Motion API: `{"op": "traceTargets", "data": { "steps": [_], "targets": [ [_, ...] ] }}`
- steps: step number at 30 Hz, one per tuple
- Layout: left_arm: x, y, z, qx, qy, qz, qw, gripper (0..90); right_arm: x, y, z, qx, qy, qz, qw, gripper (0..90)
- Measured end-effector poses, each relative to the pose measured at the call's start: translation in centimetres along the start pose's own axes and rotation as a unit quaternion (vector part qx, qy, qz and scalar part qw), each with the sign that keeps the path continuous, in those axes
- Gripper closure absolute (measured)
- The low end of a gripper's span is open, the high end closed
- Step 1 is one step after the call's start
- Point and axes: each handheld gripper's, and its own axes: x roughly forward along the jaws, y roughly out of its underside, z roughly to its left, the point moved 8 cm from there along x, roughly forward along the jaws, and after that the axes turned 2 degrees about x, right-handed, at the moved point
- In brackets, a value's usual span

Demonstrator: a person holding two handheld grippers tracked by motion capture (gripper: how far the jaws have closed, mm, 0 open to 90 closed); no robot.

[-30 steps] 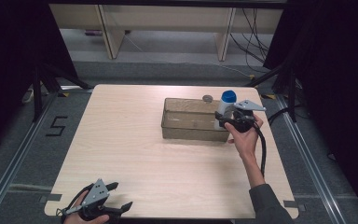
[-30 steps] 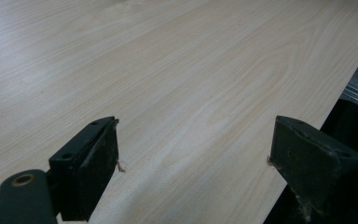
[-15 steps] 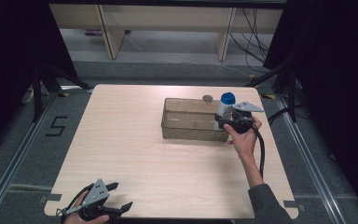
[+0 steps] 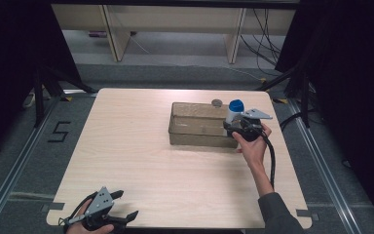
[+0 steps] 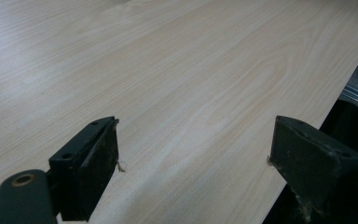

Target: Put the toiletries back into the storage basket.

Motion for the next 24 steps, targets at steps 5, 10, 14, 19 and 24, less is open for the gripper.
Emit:
{"op": "traceTargets", "data": {
  "steps": [5,10,14,19,24],
  "targets": [
    [0.1,-0.2,-0.3,-0.013,0.004,-0.012,0.9998,15.1,0.1,0.2,-0.1,-0.011,0.008,0.005,0.9999,31.2],
    [0.1,-0.2,-0.3,-0.013,0.004,-0.012,0.9998,15.1,0.4,0.7,-0.1,-0.013,0.007,0.01,0.9998,31.2],
    [0.1,-0.2,-0.3,-0.012,0.004,-0.012,0.9998,15.1,0.6,0.9,0.0,-0.004,0.001,0.009,1.0,31.2],
    [0.0,0.0,0.0,0.002,0.0,0.001,1.0,15.1,0.8,0.8,0.3,-0.014,-0.002,0.004,0.9999,31.2],
    [0.0,0.0,0.0,0.002,0.001,0.001,1.0,15.1,0.9,1.1,0.5,-0.013,0.001,0.014,0.9998,31.2]
  ]
}}
